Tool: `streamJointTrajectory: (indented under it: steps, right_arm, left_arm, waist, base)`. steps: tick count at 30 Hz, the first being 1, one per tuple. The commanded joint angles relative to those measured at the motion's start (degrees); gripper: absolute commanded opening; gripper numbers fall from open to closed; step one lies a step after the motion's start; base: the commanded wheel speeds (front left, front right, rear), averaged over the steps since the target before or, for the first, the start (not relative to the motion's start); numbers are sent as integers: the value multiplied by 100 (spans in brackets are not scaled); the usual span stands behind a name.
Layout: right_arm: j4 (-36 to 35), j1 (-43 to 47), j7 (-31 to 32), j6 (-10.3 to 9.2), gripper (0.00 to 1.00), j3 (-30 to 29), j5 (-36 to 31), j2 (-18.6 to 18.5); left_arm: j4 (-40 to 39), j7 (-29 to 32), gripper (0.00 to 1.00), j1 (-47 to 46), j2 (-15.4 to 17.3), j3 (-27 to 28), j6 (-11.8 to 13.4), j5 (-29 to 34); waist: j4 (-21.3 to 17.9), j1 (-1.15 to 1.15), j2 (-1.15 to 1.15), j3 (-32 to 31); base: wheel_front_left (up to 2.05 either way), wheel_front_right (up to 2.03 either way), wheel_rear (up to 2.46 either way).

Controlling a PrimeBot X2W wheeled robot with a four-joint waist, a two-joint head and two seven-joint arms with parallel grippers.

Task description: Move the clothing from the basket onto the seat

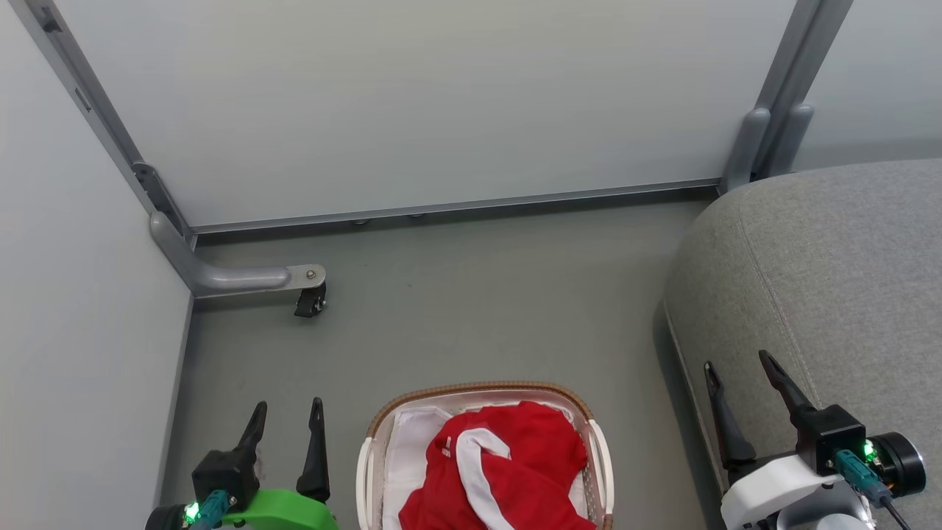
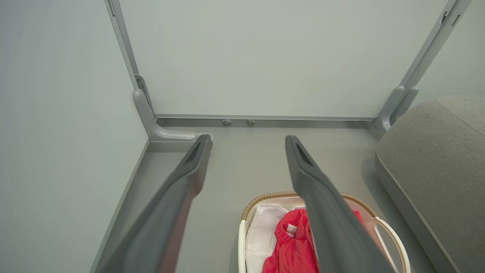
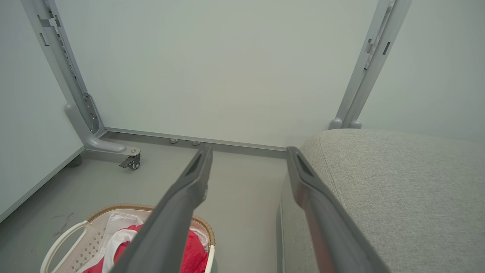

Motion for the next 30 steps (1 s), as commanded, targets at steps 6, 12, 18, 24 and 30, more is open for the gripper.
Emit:
streamJointTrajectory:
  steps: [6,12,18,24,30]
  right_arm:
    - [-27,60,-26,-2,100,-21,-59,-33]
    - [-51,22,-26,-2,100,-24,-36,-33]
    - [-145,-170,-25,-2,100,34,-2,-33]
    - [-259,-518,-20,-3,100,137,76,-31]
    - [-333,-959,-20,-3,100,254,207,-28]
  left_arm:
    - [7,-23,100,-52,38,-8,-3,47]
    - [-11,-24,100,-71,38,-46,3,47]
    - [-23,-23,100,-220,36,-45,4,76]
    - [157,-22,100,-656,36,-238,-41,212]
    - [705,-17,100,-1318,36,-667,-147,258]
  waist:
    - [-2,0,0,8]
    - [-18,0,0,58]
    - [-165,0,0,377]
    - [-433,0,0,1037]
    - [-704,0,0,1853]
  base:
    - [0,0,0]
    - [0,0,0]
    - [0,0,0]
    - [0,0,0]
    - [0,0,0]
